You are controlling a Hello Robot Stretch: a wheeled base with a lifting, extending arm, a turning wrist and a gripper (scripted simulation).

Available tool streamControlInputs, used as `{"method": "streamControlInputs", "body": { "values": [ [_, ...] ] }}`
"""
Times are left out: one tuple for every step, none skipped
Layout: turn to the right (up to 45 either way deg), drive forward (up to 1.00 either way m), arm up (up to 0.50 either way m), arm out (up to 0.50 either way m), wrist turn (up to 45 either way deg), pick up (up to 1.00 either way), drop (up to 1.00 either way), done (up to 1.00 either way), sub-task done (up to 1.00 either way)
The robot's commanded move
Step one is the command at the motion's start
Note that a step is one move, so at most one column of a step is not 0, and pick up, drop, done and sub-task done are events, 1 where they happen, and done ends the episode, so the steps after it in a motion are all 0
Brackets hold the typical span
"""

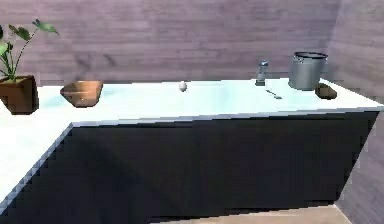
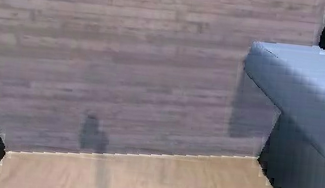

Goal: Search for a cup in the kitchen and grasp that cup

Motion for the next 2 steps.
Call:
{"method": "streamControlInputs", "body": {
  "values": [
    [-45.0, 0.00, 0.00, 0.00, 0.0, 0.00, 0.00, 0.00, 0.00],
    [-45.0, 0.00, 0.00, 0.00, 0.0, 0.00, 0.00, 0.00, 0.00]
  ]
}}
